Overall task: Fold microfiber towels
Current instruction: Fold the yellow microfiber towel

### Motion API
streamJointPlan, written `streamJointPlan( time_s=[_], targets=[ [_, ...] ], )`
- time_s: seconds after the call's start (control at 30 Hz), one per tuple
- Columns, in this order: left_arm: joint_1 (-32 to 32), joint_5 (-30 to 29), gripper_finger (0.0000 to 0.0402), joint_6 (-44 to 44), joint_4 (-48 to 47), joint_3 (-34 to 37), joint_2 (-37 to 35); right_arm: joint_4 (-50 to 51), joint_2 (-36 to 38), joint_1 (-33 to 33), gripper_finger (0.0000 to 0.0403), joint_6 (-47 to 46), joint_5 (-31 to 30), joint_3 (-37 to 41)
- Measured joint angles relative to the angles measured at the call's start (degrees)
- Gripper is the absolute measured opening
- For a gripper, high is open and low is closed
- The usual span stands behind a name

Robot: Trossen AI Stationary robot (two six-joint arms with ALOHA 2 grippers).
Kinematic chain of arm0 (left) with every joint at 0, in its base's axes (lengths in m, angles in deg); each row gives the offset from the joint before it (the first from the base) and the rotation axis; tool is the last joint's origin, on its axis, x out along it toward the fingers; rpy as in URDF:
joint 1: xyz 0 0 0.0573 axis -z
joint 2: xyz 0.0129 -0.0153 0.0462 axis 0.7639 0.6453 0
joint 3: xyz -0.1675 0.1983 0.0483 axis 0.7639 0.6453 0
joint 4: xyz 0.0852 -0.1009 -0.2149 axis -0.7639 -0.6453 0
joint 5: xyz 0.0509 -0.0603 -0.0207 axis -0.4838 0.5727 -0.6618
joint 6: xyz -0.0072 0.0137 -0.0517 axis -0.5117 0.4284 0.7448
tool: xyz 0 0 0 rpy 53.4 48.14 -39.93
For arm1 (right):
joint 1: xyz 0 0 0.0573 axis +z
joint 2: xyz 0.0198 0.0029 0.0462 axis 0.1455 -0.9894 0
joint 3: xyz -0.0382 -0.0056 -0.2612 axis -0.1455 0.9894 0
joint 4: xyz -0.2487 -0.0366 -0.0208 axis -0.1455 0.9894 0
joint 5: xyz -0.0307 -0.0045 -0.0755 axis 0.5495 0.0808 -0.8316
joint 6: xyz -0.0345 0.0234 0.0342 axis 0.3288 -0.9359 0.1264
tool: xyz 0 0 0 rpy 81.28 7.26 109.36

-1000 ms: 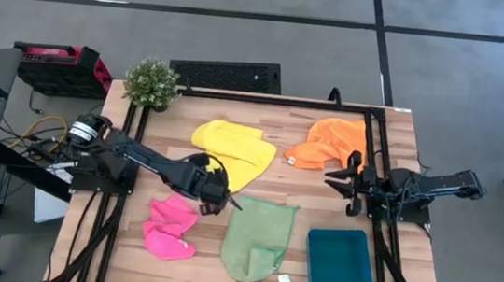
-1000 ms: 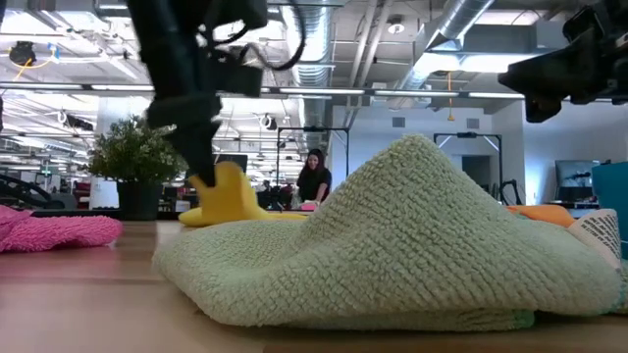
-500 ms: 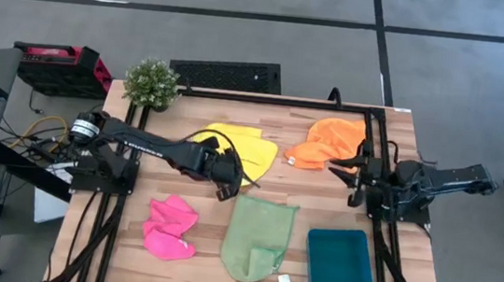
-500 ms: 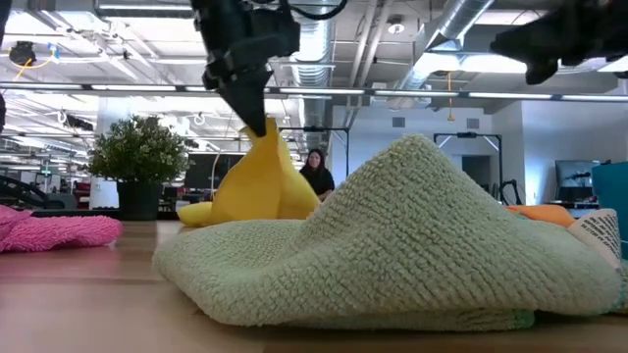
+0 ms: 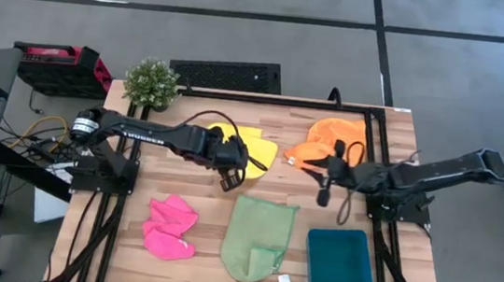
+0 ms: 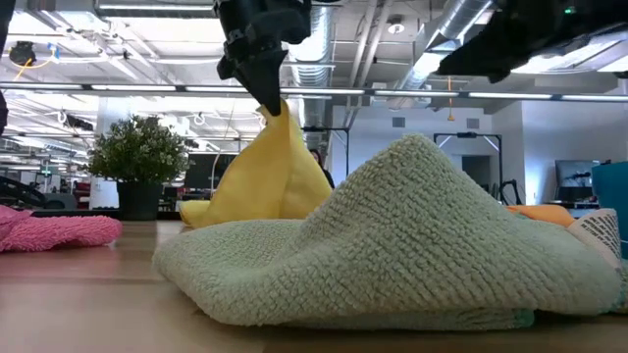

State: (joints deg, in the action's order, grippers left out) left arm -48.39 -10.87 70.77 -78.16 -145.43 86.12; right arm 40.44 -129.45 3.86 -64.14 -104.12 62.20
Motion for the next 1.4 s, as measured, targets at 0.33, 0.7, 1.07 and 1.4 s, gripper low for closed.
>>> streamJointPlan(
  time_s=[0.33, 0.7, 1.07, 1.4],
  targets=[
    [-0.01, 2.59, 0.0, -3.32, -0.04, 0.0, 0.0, -19.04, -22.32, 0.1, 0.0118, 7.04, 0.37, -3.94],
    [-0.01, 2.0, 0.0, -5.65, -0.03, 0.0, 0.0, -39.53, -44.03, 0.51, 0.0118, 12.98, 0.41, -9.3],
    [0.02, 1.56, 0.0, -6.1, 0.0, 0.0, 0.0, -44.21, -57.71, 0.52, 0.0118, 10.56, -4.02, -19.71],
    [0.17, 1.76, 0.0, -6.1, -0.03, 0.0, 0.0, -47.32, -59.38, 0.9, 0.0118, 8.89, -9.01, -21.14]
  ],
)
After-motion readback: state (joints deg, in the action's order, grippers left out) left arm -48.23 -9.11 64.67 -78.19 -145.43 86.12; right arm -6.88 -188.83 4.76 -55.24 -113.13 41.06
